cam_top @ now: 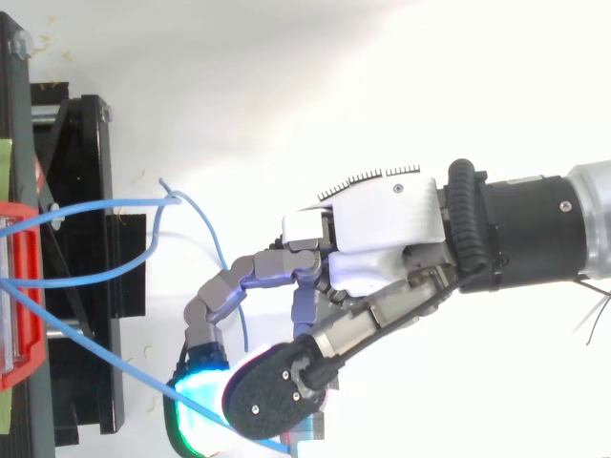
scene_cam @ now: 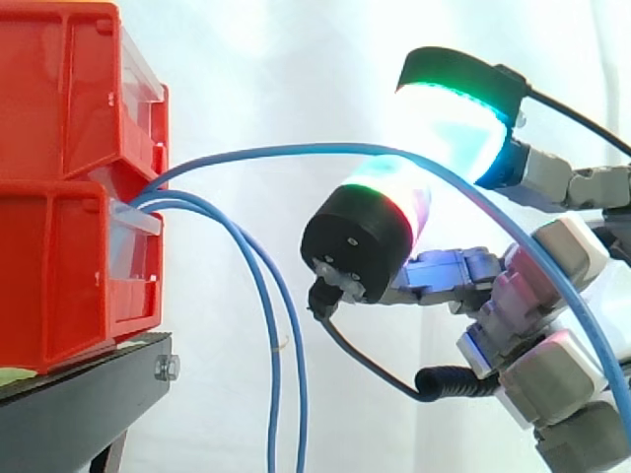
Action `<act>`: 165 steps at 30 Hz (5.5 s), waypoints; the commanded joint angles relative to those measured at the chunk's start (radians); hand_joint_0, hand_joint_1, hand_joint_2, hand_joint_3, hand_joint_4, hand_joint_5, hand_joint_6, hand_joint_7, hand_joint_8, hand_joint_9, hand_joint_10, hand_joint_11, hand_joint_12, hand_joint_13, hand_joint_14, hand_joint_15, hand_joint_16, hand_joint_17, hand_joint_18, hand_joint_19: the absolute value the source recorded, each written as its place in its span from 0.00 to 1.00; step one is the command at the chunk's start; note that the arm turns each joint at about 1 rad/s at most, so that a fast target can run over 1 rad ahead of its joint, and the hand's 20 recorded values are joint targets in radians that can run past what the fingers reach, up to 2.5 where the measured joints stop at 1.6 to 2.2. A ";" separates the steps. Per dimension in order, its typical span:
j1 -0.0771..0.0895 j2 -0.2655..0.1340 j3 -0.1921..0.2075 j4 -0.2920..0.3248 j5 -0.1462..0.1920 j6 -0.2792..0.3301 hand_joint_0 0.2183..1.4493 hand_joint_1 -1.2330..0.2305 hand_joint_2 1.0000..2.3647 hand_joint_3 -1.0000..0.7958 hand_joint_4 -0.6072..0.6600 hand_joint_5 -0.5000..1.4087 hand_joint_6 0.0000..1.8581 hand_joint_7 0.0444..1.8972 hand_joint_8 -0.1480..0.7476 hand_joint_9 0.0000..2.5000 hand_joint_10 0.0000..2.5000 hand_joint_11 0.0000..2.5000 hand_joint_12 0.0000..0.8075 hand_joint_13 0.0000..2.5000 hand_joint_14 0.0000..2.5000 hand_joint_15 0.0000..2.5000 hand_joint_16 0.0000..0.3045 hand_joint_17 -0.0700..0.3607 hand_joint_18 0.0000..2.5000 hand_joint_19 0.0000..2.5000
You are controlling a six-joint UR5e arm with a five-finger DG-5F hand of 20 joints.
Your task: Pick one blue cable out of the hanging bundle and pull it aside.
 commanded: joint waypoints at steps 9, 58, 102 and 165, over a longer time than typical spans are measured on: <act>0.002 0.000 -0.037 0.077 0.003 0.042 0.09 0.37 0.00 0.28 0.38 0.30 0.36 0.55 0.40 0.59 0.00 0.06 0.46 0.45 0.01 0.17 0.21 0.49 0.44 0.24; 0.002 0.000 -0.037 0.077 0.003 0.086 0.16 0.46 0.00 0.28 0.36 0.27 0.41 0.47 0.41 0.52 0.01 0.25 0.51 0.48 0.01 0.23 0.20 0.47 0.39 0.26; 0.002 0.000 -0.037 0.080 0.000 0.085 0.04 0.53 0.00 0.28 0.36 0.29 0.41 0.48 0.50 0.65 0.01 0.43 0.60 0.66 0.01 0.31 0.24 0.55 0.47 0.23; -0.015 0.000 0.067 -0.062 0.117 -0.141 0.22 0.36 0.00 0.28 0.41 0.26 0.45 0.40 0.44 0.62 0.01 0.53 0.42 0.72 0.00 0.51 0.18 0.44 0.39 0.32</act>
